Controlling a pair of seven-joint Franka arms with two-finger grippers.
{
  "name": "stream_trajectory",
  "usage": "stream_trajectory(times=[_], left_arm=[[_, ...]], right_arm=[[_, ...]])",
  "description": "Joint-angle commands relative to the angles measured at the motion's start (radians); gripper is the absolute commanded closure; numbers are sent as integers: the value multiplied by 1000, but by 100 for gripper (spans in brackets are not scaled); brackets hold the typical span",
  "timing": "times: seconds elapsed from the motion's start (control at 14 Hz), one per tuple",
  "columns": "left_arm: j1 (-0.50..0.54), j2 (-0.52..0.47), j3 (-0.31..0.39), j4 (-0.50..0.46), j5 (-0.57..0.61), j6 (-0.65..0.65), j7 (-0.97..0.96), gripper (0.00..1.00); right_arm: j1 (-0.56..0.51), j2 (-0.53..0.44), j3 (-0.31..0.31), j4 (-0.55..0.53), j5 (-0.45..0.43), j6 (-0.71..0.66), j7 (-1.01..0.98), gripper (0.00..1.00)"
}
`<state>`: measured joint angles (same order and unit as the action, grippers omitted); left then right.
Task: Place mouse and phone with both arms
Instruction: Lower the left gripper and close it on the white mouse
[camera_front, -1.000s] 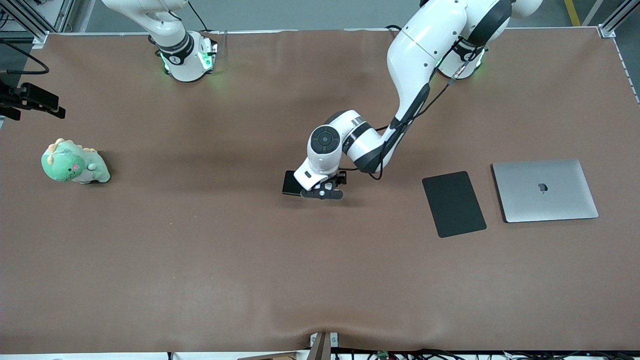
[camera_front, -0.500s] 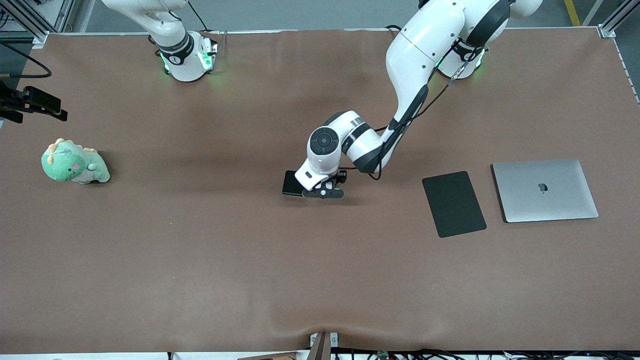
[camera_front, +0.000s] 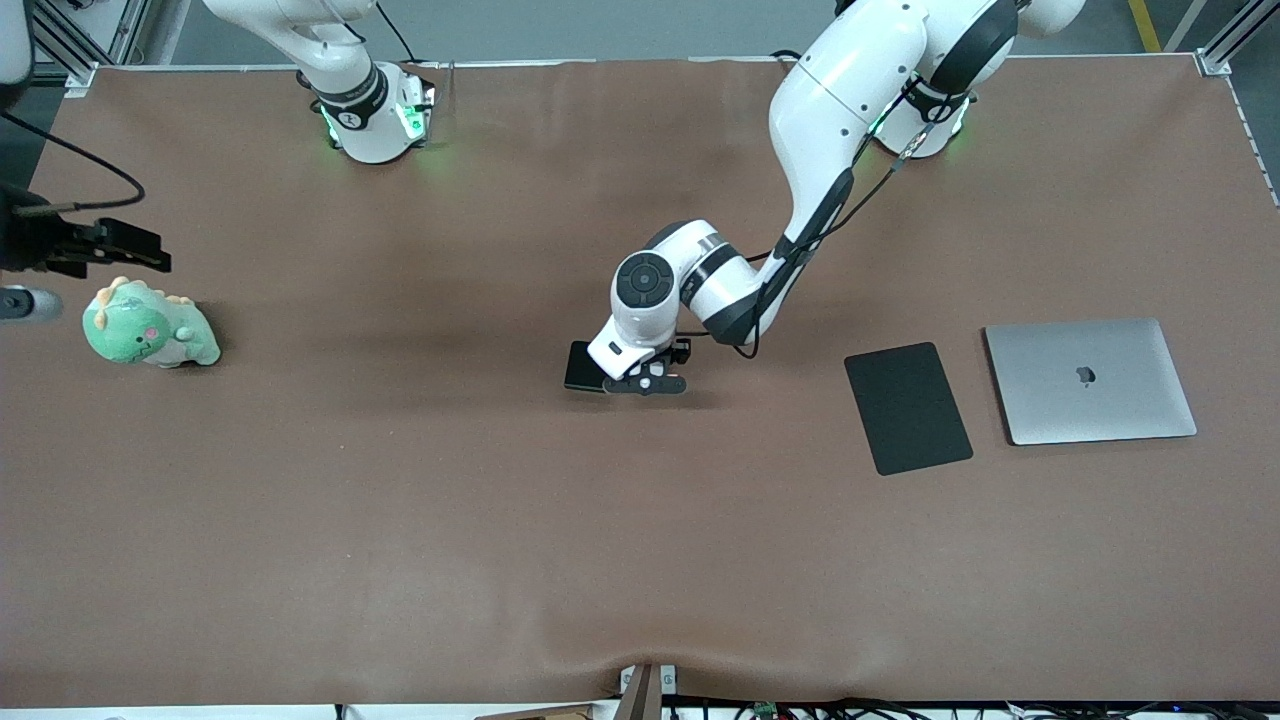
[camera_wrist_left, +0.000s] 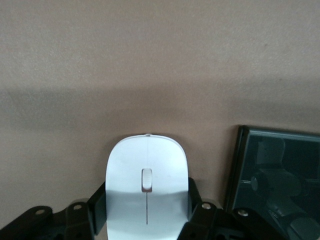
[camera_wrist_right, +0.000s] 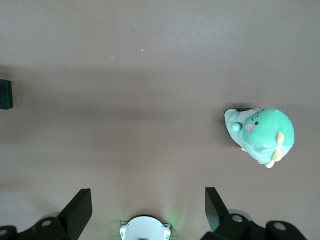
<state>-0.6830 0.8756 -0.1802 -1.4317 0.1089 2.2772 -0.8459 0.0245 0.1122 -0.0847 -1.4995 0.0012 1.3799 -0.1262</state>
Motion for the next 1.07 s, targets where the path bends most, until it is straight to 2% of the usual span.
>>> stream_trajectory(times=[0.0, 0.29, 0.57, 0.79, 1.0], left_arm=[[-1, -26, 7, 19, 31, -50, -25, 84], [43, -98, 5, 19, 31, -111, -18, 87], [146, -199, -4, 16, 20, -197, 88, 88], [233, -262, -5, 10, 17, -278, 201, 88], [302, -294, -5, 7, 17, -346, 306, 88]], right_arm=[[18, 17, -1, 24, 3, -12, -9, 0], [63, 38, 0, 21, 17, -9, 5, 0], [147, 58, 2, 21, 28, 13, 160, 0], [158, 89, 2, 18, 114, 41, 204, 0], [182, 124, 0, 18, 132, 67, 214, 0]])
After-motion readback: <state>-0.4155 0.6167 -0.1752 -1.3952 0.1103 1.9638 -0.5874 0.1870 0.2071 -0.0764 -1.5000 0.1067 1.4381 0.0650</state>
